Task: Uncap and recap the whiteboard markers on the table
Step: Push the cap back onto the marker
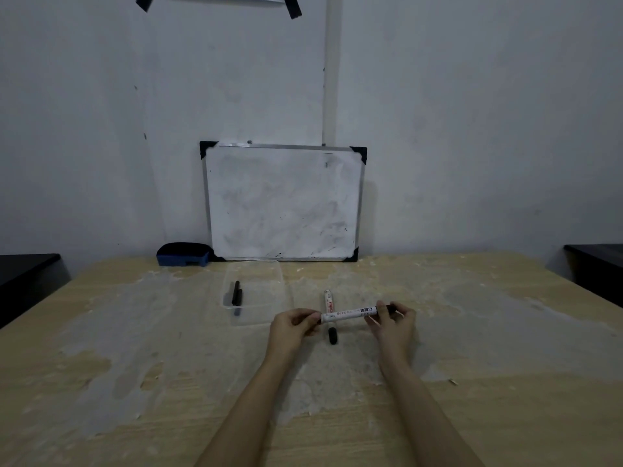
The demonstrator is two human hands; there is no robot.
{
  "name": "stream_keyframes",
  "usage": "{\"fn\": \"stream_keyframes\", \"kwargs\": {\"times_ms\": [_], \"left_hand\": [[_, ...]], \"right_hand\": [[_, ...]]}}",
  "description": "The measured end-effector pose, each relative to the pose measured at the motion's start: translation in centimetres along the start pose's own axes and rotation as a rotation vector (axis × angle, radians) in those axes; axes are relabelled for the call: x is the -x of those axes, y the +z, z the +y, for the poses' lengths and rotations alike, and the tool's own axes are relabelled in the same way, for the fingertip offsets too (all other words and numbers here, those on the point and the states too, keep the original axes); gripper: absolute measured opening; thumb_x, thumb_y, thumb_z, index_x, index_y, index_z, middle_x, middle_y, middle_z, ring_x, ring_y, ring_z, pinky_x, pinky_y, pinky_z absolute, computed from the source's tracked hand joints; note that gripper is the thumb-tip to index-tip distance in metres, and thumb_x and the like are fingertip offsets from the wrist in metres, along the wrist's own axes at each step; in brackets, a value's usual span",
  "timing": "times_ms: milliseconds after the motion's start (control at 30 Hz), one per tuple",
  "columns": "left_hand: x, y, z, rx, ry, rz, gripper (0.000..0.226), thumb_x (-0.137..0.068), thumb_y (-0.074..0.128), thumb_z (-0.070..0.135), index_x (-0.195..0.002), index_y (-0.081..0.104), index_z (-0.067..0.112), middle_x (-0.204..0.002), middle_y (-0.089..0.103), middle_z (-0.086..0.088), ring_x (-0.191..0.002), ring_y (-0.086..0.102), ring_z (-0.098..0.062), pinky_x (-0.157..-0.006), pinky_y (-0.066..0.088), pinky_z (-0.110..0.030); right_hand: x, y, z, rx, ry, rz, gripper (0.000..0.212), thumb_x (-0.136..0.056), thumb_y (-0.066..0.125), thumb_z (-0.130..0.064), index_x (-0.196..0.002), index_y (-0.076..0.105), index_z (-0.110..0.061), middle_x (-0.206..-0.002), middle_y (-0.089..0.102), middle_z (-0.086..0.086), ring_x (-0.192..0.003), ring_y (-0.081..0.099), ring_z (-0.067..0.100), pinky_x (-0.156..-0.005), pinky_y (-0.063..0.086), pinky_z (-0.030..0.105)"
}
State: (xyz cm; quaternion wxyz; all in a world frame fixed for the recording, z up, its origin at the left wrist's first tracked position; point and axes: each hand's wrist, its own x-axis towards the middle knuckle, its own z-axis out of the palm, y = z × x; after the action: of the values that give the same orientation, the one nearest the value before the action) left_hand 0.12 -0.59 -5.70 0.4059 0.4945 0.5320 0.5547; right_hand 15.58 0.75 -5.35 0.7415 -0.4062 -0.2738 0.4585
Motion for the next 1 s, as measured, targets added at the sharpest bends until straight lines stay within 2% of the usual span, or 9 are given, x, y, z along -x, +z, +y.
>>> {"fn": "stream_keyframes", "kwargs": {"times_ms": [133,267,333,433,500,633,733,833,1000], "left_hand": [[0.1,0.0,0.2,0.038,-0.03,-0.038,0.023,-0.087,0.054,-0.005,-0.106,0.061,-0.014,-0.072,0.065,-0.005,-0.047,0.064,0.003,-0.052,0.051,-0.005],[0.0,0.0,0.5,0.154,-0.054,-0.083,0.029,-0.087,0.049,-0.011,-0.116,0.052,-0.017,-0.092,0.065,-0.016,-0.049,0.067,0.0,-0.054,0.055,-0.007],[0.1,0.1,0.5,0.165,-0.046,-0.102,0.029,-0.087,0.047,-0.014,-0.115,0.052,-0.018,-0.092,0.064,-0.018,-0.049,0.068,-0.001,-0.054,0.055,-0.008],[0.1,0.2,0.4,0.134,-0.021,-0.06,0.026,-0.086,0.047,-0.014,-0.11,0.054,-0.02,-0.089,0.063,-0.018,-0.048,0.067,0.0,-0.054,0.055,-0.008],[0.1,0.2,0.2,0.09,-0.031,-0.024,0.026,-0.086,0.048,-0.012,-0.11,0.056,-0.018,-0.087,0.064,-0.018,-0.045,0.065,0.001,-0.052,0.054,-0.007],[0.5,0.3,0.3,0.023,-0.035,-0.029,0.025,-0.088,0.049,-0.009,-0.11,0.058,-0.015,-0.071,0.065,-0.008,-0.041,0.063,0.003,-0.048,0.051,-0.006],[0.5,0.1,0.3,0.022,-0.042,-0.033,0.024,-0.088,0.05,-0.008,-0.109,0.059,-0.016,-0.062,0.064,-0.006,-0.041,0.062,0.002,-0.046,0.05,-0.006],[0.4,0.0,0.2,0.037,-0.046,-0.032,0.023,-0.087,0.051,-0.008,-0.105,0.061,-0.015,-0.05,0.067,0.005,-0.042,0.064,0.0,-0.047,0.05,-0.007],[-0.1,0.0,0.0,0.189,-0.047,0.065,0.022,-0.089,0.05,-0.004,-0.106,0.061,-0.013,-0.06,0.068,-0.002,-0.047,0.066,-0.001,-0.051,0.054,-0.01]], "right_hand": [[1.0,0.5,0.0,0.034,-0.004,-0.151,0.039,-0.088,0.054,-0.001,-0.109,0.026,-0.019,-0.106,0.055,0.025,-0.082,0.06,0.024,-0.054,0.058,0.018],[1.4,0.7,0.2,-0.045,0.042,-0.073,0.044,-0.087,0.055,0.001,-0.118,0.028,-0.016,-0.103,0.053,0.022,-0.078,0.06,0.025,-0.047,0.057,0.018],[1.3,0.7,0.3,-0.074,0.088,-0.034,0.045,-0.087,0.055,0.001,-0.123,0.031,-0.01,-0.105,0.052,0.023,-0.087,0.059,0.033,-0.046,0.057,0.019],[1.3,0.7,0.4,-0.013,0.114,-0.049,0.032,-0.086,0.056,0.0,-0.107,0.033,-0.01,-0.106,0.049,0.023,-0.095,0.056,0.035,-0.046,0.057,0.02],[1.3,0.6,0.4,0.039,0.114,-0.082,0.033,-0.086,0.057,-0.001,-0.101,0.03,-0.012,-0.103,0.047,0.019,-0.095,0.056,0.034,-0.047,0.057,0.018],[1.4,0.3,0.2,0.098,0.113,-0.173,0.043,-0.082,0.062,0.001,-0.099,0.026,-0.015,-0.093,0.046,0.008,-0.085,0.059,0.029,-0.048,0.056,0.016],[1.4,0.2,0.2,0.137,0.093,-0.204,0.045,-0.081,0.062,0.002,-0.098,0.025,-0.016,-0.093,0.048,0.01,-0.081,0.06,0.028,-0.049,0.056,0.015],[1.7,0.1,0.1,0.138,0.078,-0.227,0.043,-0.082,0.062,0.001,-0.098,0.025,-0.015,-0.094,0.05,0.012,-0.079,0.062,0.027,-0.049,0.056,0.015],[2.5,1.2,-0.3,0.171,-0.028,-0.318,0.034,-0.088,0.054,-0.003,-0.097,0.024,-0.017,-0.085,0.062,0.012,-0.056,0.07,0.016,-0.052,0.058,0.019]]}}
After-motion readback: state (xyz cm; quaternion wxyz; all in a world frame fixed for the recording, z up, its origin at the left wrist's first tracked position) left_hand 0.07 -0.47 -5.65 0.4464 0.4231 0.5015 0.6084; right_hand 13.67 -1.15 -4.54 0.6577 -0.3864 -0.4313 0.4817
